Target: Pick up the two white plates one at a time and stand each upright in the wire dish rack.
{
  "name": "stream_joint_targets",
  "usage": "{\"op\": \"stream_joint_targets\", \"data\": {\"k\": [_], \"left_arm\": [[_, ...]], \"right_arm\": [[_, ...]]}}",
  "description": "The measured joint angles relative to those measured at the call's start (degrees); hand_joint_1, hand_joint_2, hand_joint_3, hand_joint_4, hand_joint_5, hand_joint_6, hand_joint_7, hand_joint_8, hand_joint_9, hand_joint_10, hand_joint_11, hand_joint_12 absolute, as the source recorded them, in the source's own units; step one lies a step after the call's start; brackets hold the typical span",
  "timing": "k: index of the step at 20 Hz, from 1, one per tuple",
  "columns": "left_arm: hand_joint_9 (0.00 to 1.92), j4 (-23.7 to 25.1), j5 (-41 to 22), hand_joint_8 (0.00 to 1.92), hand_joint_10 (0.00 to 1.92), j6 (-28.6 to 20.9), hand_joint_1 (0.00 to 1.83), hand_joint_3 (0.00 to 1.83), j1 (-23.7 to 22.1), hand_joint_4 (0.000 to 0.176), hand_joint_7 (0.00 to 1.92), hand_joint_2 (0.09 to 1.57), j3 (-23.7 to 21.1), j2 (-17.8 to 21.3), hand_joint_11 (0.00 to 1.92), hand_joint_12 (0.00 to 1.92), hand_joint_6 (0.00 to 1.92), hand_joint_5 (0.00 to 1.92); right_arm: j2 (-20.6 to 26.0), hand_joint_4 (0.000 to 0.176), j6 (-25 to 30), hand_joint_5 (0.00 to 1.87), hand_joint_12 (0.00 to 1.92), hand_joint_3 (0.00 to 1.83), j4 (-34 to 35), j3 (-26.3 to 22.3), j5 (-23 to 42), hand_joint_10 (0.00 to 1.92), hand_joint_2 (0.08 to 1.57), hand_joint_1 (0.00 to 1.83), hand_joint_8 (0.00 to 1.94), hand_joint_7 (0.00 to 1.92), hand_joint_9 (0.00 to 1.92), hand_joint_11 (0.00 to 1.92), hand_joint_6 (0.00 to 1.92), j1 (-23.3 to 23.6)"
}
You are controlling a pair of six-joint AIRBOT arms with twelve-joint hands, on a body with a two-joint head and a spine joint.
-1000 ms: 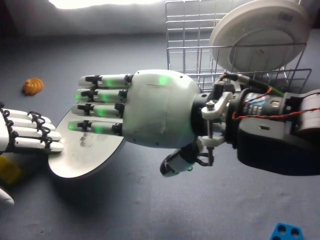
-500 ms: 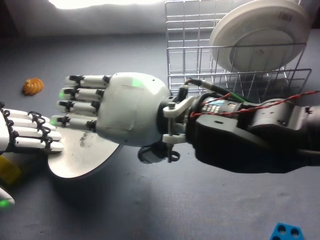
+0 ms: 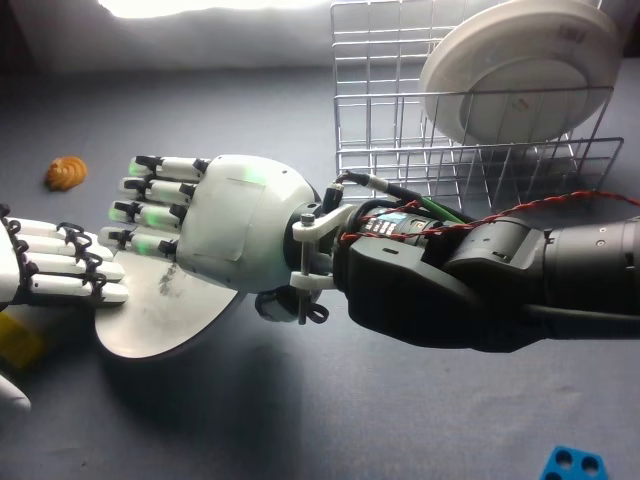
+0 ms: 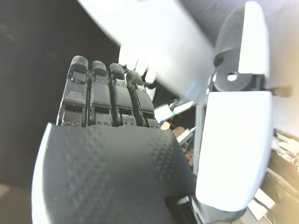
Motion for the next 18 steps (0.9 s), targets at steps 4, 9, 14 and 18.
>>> {"op": "stream_joint_targets", "data": {"k": [4, 9, 14, 18], "left_arm": [[0.00, 0.0, 0.0, 0.00, 0.00, 0.0, 0.00, 0.00, 0.0, 0.000, 0.00, 1.04, 0.0, 0.0, 0.00, 0.00, 0.00, 0.00], [0.00, 0.0, 0.0, 0.00, 0.00, 0.0, 0.00, 0.00, 0.0, 0.000, 0.00, 1.03, 0.0, 0.0, 0.00, 0.00, 0.00, 0.00], [0.00, -0.2, 0.0, 0.00, 0.00, 0.0, 0.00, 0.00, 0.2, 0.000, 0.00, 1.04, 0.0, -0.1, 0.00, 0.00, 0.00, 0.00], [0.00, -0.2, 0.0, 0.00, 0.00, 0.0, 0.00, 0.00, 0.4, 0.000, 0.00, 1.04, 0.0, -0.1, 0.00, 0.00, 0.00, 0.00]], "right_arm": [[-1.6, 0.000, 0.0, 0.00, 0.00, 0.03, 0.0, 1.3, 0.5, 0.00, 0.93, 1.11, 0.00, 0.00, 0.00, 0.01, 0.00, -0.5], [-2.2, 0.000, 0.0, 0.31, 0.65, 0.00, 0.0, 1.7, 1.3, 0.02, 0.99, 1.19, 0.01, 0.30, 0.24, 0.00, 0.01, -0.5], [-2.2, 0.000, 0.0, 0.74, 1.07, 0.00, 0.0, 1.9, 1.4, 0.03, 1.02, 1.25, 0.01, 0.74, 0.69, 0.26, 0.02, -0.7], [-2.2, 0.000, 0.2, 0.88, 1.15, 0.00, 0.0, 1.9, 1.4, 0.05, 1.05, 1.30, 0.02, 0.90, 0.86, 0.36, 0.03, -0.7]]}}
